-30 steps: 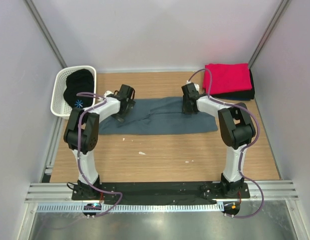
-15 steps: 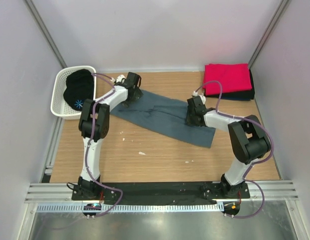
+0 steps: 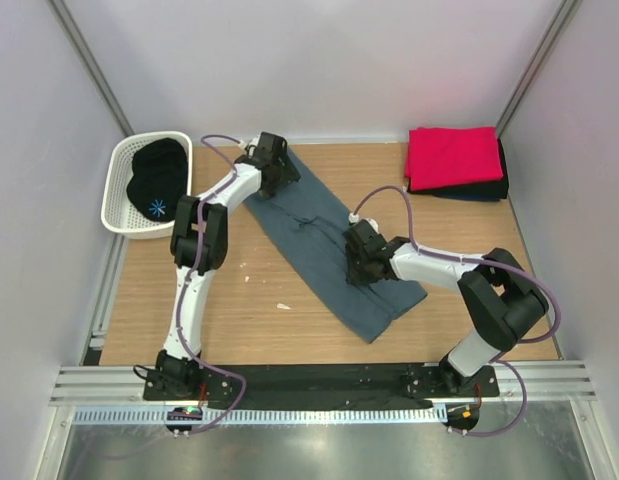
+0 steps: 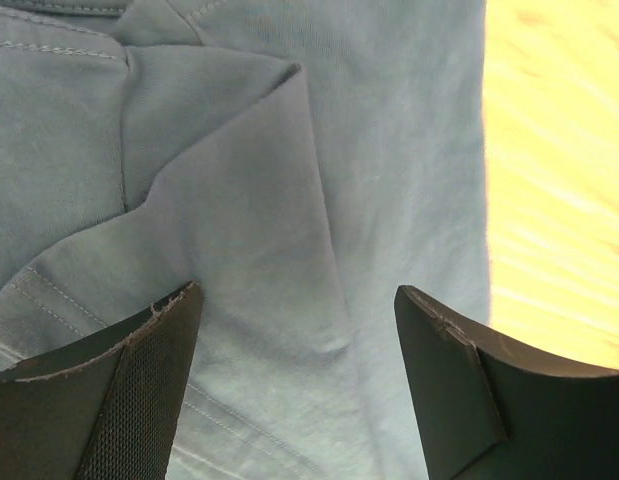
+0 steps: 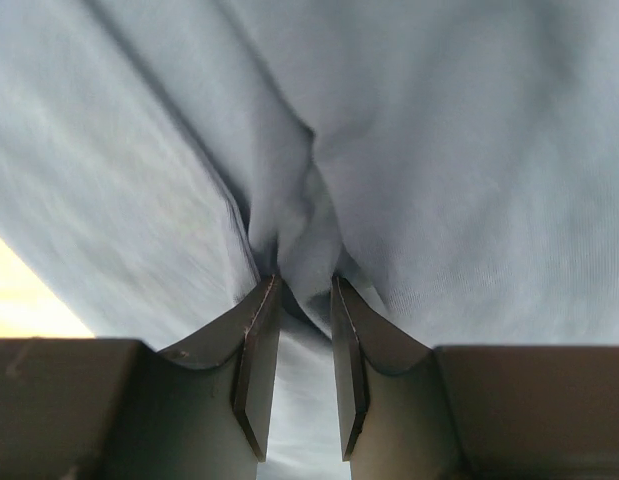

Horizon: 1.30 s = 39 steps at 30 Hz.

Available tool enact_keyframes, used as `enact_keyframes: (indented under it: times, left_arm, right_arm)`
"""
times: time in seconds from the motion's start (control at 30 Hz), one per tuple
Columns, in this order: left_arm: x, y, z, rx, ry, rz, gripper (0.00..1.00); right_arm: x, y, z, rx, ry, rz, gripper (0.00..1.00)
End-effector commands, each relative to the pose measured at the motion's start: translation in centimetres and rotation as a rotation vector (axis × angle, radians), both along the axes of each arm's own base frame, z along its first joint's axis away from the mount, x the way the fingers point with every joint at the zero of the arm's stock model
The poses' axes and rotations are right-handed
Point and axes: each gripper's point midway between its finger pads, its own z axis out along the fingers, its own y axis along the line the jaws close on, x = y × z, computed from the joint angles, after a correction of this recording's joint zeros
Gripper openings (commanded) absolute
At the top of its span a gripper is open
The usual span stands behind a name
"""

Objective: Fold and stack the t-shirts

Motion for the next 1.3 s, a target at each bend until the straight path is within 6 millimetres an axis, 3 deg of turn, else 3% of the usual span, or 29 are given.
enact_keyframes:
  times: [0.0, 0.07, 0.47, 0.53, 0.6, 0.63, 0.7, 0.73, 0.8, 0.83, 1.0, 1.13, 1.27]
  left_arm:
    - [0.3, -3.8, -2.3, -0.112, 0.032, -0.185, 0.79]
    - [1.0, -5.1, -1.2, -0.146, 0.01, -0.237, 0.79]
    - [1.2, -8.1, -3.7, -0.23, 0.059, -0.234, 0.79]
    - [1.4, -8.3, -3.4, -0.236, 0.052, -0.244, 0.79]
    - [1.7, -8.4, -3.0, -0.236, 0.038, -0.253, 0.79]
    - [1.8, -8.5, -2.7, -0.235, 0.03, -0.259, 0.79]
    - [2.1, -8.6, -2.1, -0.235, 0.011, -0.284, 0.79]
    - [2.3, -8.9, -1.5, -0.241, 0.003, -0.295, 0.8]
    - [2.4, -9.0, -1.3, -0.238, -0.004, -0.313, 0.8]
    - [2.5, -9.0, -1.0, -0.236, -0.009, -0.319, 0.8]
    - [2.1, -8.7, -1.3, -0.215, 0.007, -0.329, 0.8]
    - [1.5, -8.3, -2.2, -0.19, 0.035, -0.321, 0.8]
    - [1.6, -7.9, -2.5, -0.176, 0.042, -0.309, 0.81]
  right_arm:
    - [-1.5, 0.7, 0.7, 0.018, 0.022, 0.039, 0.33]
    - [-1.6, 1.1, 1.3, 0.026, 0.014, 0.052, 0.33]
    - [-3.1, 6.1, 2.3, 0.089, -0.009, 0.226, 0.33]
    - [-2.9, 6.2, 3.2, 0.081, -0.015, 0.223, 0.33]
    - [-2.0, 5.0, 4.5, 0.018, -0.061, 0.198, 0.33]
    - [-1.0, 5.1, 6.1, 0.008, -0.106, 0.182, 0.35]
    - [0.2, 3.6, 7.6, -0.062, -0.146, 0.166, 0.36]
    - [1.0, 3.7, 9.1, -0.059, -0.181, 0.165, 0.38]
    - [1.9, 2.4, 10.1, -0.116, -0.215, 0.162, 0.43]
    - [2.3, 1.9, 10.3, -0.142, -0.23, 0.154, 0.51]
    - [3.0, -1.1, 8.2, -0.223, -0.188, 0.114, 0.64]
    - [2.0, -3.0, 5.1, -0.235, -0.115, 0.094, 0.71]
    - [0.9, -2.5, 2.7, -0.12, -0.05, 0.086, 0.71]
